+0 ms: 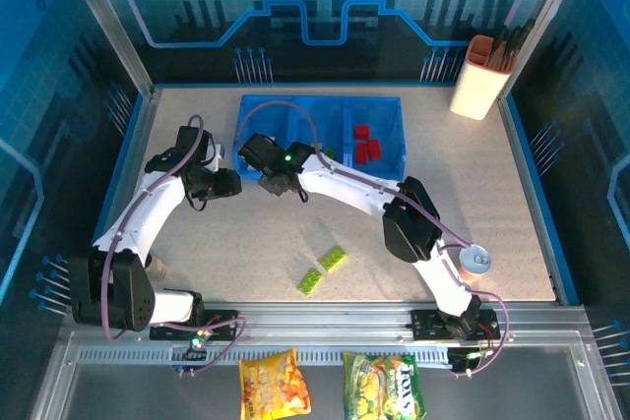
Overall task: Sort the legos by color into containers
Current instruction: Place the lego in the container, then pick up the lego from the bottom-center of the table.
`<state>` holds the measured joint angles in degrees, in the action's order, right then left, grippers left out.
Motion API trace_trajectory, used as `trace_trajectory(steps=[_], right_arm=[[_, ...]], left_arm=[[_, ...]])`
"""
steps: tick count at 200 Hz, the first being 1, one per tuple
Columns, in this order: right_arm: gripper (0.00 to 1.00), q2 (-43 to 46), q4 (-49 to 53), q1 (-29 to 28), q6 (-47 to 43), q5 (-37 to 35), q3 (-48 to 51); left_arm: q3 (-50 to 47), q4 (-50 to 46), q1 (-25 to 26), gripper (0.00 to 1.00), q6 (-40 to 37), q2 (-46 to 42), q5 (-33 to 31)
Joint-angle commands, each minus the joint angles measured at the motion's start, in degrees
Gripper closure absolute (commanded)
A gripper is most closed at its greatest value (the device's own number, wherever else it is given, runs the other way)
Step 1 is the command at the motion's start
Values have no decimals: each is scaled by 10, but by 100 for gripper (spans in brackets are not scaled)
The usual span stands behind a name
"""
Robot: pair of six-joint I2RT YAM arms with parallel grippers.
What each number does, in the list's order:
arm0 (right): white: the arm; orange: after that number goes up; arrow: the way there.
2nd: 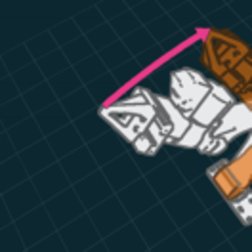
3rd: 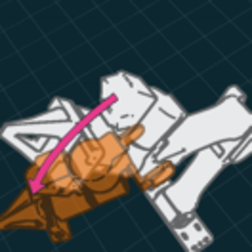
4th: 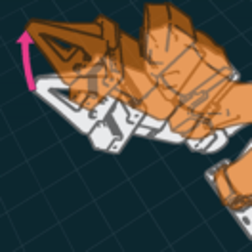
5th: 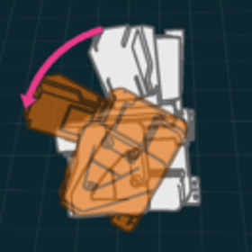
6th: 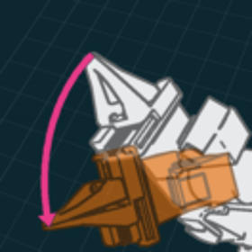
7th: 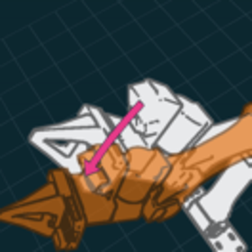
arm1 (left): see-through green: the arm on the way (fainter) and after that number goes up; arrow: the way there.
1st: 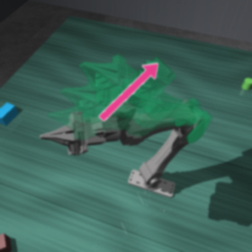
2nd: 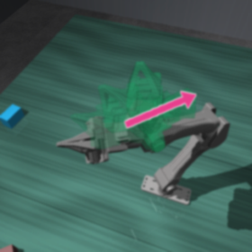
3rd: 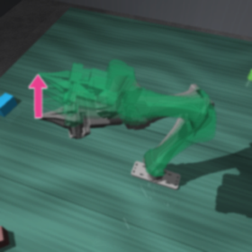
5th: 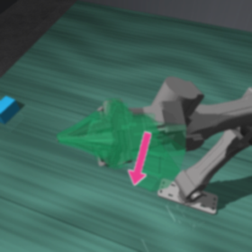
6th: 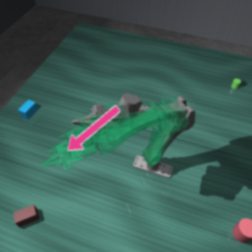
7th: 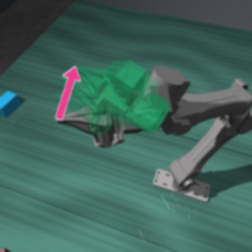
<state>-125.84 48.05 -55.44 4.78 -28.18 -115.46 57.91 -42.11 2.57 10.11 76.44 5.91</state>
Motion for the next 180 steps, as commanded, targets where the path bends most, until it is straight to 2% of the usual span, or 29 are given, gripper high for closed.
trace_trajectory(steps=[1, 41, 93, 134, 155, 180], right_arm=[[55, 32, 69, -4, 123, 32, 12], [56, 63, 103, -4, 241, 53, 44], [55, 122, 91, -1, 354, 105, 128], [54, 157, 115, -2, 550, 105, 194], [54, 164, 161, -11, 662, 89, 206], [53, 161, 209, -16, 743, 89, 212]], left_arm=[[3, -5, -4, 50, -13, 6, 12], [4, -7, -4, 50, -13, 6, 13], [4, -9, -5, 49, -15, 5, 16], [4, -9, -5, 50, -16, 5, 18], [4, -10, -5, 50, -16, 5, 18], [5, -10, -5, 50, -16, 8, 23]])
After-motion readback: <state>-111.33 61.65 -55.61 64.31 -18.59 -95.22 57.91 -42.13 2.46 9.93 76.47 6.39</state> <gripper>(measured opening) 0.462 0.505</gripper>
